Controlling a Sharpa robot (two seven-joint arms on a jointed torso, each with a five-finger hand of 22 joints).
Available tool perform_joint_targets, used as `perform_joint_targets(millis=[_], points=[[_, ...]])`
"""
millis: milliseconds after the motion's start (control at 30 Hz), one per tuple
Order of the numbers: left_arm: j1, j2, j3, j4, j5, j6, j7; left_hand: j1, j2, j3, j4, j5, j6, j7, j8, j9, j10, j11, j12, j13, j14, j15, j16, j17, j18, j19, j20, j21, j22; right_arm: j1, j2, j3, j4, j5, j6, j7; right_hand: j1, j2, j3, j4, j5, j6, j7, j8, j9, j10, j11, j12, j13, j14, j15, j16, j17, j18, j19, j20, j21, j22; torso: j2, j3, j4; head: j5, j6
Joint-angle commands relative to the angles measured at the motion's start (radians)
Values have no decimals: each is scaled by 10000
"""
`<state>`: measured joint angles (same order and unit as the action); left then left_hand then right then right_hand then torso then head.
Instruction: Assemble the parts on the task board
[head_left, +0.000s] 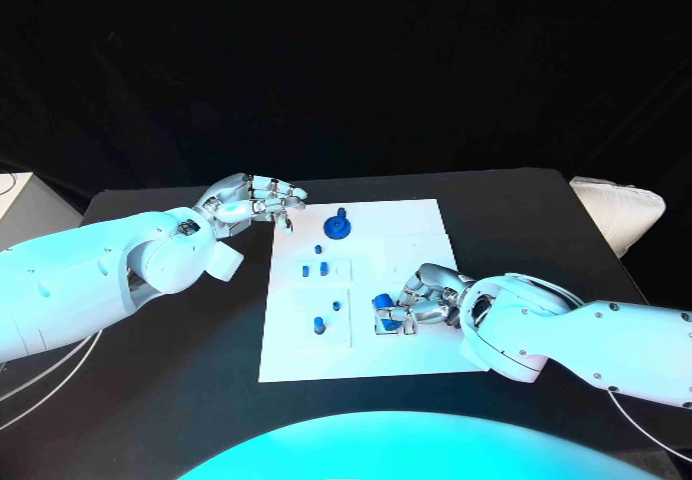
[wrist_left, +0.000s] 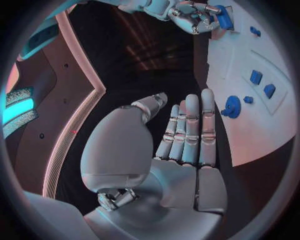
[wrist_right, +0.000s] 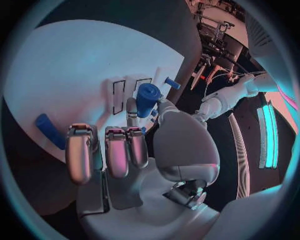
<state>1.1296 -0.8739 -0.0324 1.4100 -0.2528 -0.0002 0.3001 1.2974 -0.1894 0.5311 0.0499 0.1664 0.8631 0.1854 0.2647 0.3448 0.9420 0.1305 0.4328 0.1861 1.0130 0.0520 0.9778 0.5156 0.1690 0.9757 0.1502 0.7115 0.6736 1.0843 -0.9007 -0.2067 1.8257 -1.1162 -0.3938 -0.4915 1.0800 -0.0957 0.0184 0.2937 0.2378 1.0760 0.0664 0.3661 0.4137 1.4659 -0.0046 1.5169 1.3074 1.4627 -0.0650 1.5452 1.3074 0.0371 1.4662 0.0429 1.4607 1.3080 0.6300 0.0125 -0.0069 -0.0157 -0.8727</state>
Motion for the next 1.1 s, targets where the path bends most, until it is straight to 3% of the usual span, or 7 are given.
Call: perform_joint_targets(millis=[33,133,433,600,700,867,1100], points=[[-6,12,6,23,59,169,45,50,52,-22,22,-34,-53,35,-19,16,-77,-23,5,-9,-34,60,-41,-14,143,50,16,-25,-10,-15,9,0,4,-239,261,22,-313,19,-399,11,-568,-109,-3,98,36,762,-30,-64,2271,942,-68,5,2012,-140,723,-75,-28,2140,-6,-1,-6,1,1],[-7,9,6,22,59,169,45,50,52,-22,22,-34,-53,35,-19,16,-77,-23,5,-9,-34,60,-41,-14,143,50,16,-25,-10,-18,-8,0,27,-314,333,64,-716,13,-959,28,-1199,-168,3,186,68,739,-24,-120,2246,947,-62,10,2035,-137,720,-71,-49,2140,-3,3,-4,5,1],[-7,1,6,23,59,169,40,50,52,-22,22,-34,-53,35,-19,16,-77,-23,5,-9,-34,60,-41,-14,143,50,16,-25,-10,-40,-205,0,175,-671,319,263,-892,81,-1239,19,-1501,-201,-1,275,92,755,-28,-96,2267,954,-62,18,2063,-143,731,-69,-25,2159,-4,6,-12,22,1],[-7,-1,6,21,59,170,40,50,52,-22,22,-34,-53,35,-19,16,-77,-23,5,-9,-34,60,-41,-14,143,50,16,-25,-10,-45,-386,0,273,-771,361,524,-146,288,-1199,-22,-1301,-243,-10,354,106,759,-38,-99,2273,957,-70,20,2076,-147,740,-78,-10,2176,-2,8,-9,36,1],[-8,-2,6,17,59,166,43,50,52,-22,22,-34,-53,35,-19,16,-77,-23,5,-9,-34,60,-41,-14,143,50,16,-25,-10,-45,-518,0,350,-758,377,818,743,320,-1202,-53,-1070,-293,-14,416,104,771,-46,-81,2291,961,-77,26,2096,-151,748,-86,4,2192,-5,11,-11,31,1],[-9,1,6,14,59,157,58,50,52,-22,22,-34,-53,35,-19,16,-77,-23,5,-9,-34,60,-41,-14,143,50,16,-25,-10,-24,-787,6,480,-613,-10,1421,1431,376,-1184,-71,-924,-488,44,348,47,755,-2,-120,2276,949,-49,-1,2043,-136,727,-70,-87,2167,-3,6,-10,11,1],[-14,11,5,3,59,145,83,50,52,-22,22,-34,-53,35,-19,16,-77,-23,5,-9,-34,60,-41,-14,143,50,16,-25,-10,420,-1628,24,469,-20,-622,2507,2483,290,-967,-158,-820,-867,222,55,-110,780,148,-56,2320,936,74,-32,1983,-117,699,25,-205,2138,-24,-3,-25,-124,1]])
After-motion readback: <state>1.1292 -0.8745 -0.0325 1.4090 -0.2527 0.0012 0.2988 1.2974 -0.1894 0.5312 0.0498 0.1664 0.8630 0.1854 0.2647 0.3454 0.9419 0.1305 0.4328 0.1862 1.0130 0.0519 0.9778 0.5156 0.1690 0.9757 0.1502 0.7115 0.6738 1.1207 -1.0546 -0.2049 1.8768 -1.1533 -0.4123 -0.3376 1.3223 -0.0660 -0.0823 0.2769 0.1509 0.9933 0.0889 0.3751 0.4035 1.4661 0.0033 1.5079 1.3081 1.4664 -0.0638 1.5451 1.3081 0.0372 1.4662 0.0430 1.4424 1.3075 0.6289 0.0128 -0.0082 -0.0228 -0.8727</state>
